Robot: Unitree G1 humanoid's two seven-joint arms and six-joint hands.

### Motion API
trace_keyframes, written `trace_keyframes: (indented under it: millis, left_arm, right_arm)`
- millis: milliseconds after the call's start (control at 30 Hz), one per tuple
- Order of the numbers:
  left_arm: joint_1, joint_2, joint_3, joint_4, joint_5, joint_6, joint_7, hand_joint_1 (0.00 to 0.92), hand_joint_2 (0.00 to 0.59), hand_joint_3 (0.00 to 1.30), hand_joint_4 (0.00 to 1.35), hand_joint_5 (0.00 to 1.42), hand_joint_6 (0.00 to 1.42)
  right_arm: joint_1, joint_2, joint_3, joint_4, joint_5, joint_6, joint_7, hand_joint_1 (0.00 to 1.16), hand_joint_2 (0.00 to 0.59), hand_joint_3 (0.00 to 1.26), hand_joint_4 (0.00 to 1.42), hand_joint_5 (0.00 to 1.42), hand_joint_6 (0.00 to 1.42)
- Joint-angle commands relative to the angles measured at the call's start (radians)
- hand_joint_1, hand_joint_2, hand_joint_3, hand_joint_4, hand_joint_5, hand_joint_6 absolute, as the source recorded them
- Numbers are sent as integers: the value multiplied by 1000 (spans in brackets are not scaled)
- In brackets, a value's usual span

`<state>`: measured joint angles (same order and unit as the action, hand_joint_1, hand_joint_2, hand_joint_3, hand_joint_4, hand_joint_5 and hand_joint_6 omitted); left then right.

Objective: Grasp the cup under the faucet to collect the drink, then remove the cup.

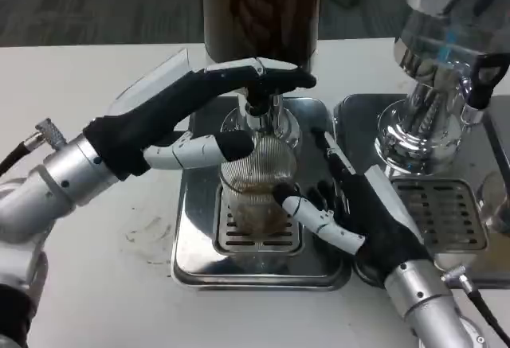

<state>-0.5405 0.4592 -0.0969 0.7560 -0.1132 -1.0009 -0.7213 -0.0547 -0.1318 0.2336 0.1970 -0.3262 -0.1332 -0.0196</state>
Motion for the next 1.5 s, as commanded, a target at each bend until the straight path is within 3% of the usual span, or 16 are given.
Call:
trace_keyframes:
  millis: [33,867,1500]
  left_arm:
    - [41,16,-24,12,51,21,-19,0,91,337,242,243,172]
    - [52,17,-28,-1,59,28,-3,0,102,342,242,243,172]
    - [70,19,-13,-21,44,36,13,0,103,348,254,250,186]
  right_arm:
    - [-12,-9,-6,15,10,-25,10,325,193,0,0,0,0]
    - [-77,-30,-24,126,87,-131,105,298,184,0,0,0,1]
    - [-95,-24,-15,138,92,-136,145,283,180,0,0,0,30]
